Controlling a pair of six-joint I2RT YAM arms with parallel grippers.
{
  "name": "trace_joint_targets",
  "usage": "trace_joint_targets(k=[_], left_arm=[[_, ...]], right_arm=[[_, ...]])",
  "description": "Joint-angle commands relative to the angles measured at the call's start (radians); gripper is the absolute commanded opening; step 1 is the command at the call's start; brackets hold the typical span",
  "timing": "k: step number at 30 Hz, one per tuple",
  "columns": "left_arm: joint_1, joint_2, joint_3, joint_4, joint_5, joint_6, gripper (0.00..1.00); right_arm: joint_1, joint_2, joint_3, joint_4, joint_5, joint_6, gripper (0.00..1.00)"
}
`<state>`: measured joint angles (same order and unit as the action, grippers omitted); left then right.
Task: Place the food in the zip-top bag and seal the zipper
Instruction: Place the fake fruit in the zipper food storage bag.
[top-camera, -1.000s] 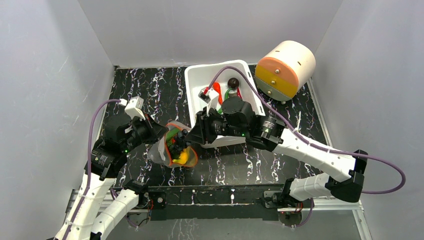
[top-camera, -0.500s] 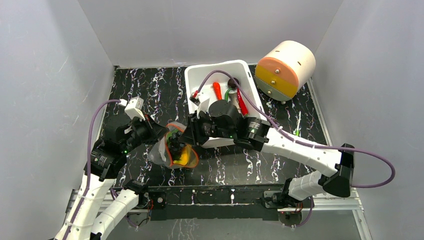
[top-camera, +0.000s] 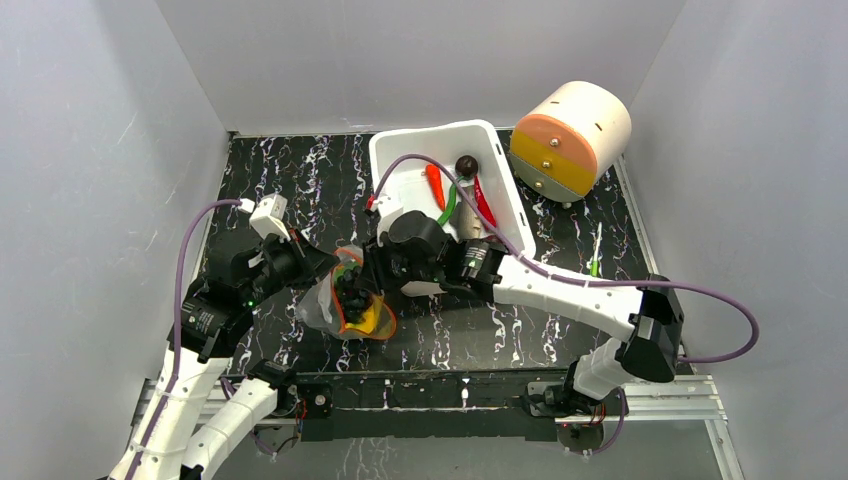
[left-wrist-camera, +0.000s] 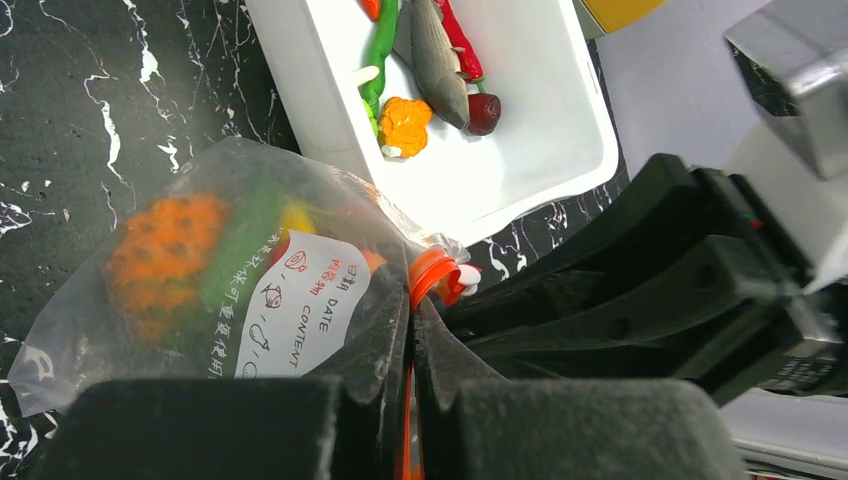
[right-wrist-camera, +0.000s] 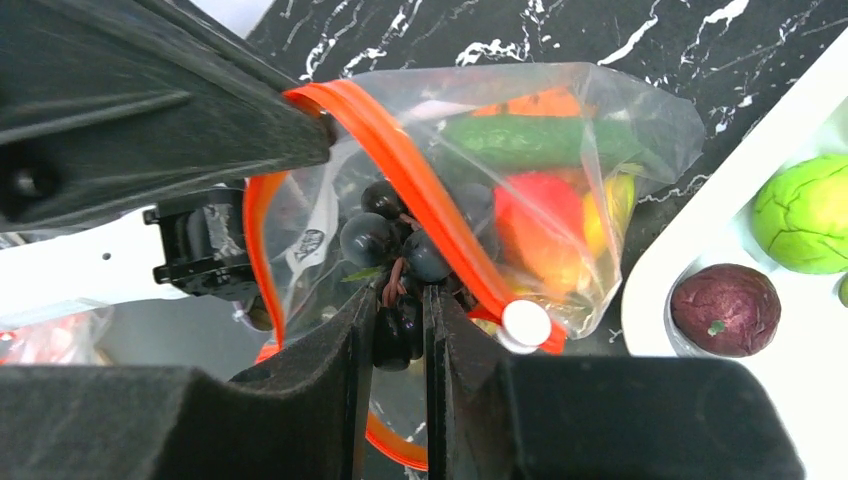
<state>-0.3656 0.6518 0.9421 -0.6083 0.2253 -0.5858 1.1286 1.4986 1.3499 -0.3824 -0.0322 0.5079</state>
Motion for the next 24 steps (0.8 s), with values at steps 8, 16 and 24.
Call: trace_joint_targets(k=[8, 16, 24], left_arm=[[0.001, -0.012, 0.052, 0.035, 0.032, -0.016, 0.00], [0.001, -0.013, 0.049, 0.033, 0.028, -0.019, 0.00], [0.000, -0.014, 0.040, 0.045, 0.031, -0.027, 0.00]], right_arm=[[0.029, 0.086, 0.040, 0.064, 0.077, -0.044, 0.29], [0.033, 0.077, 0.101, 0.028, 0.089, -0.019, 0.52], [0.032, -0.015, 0.103, 0.005, 0.108, 0.008, 0.55]])
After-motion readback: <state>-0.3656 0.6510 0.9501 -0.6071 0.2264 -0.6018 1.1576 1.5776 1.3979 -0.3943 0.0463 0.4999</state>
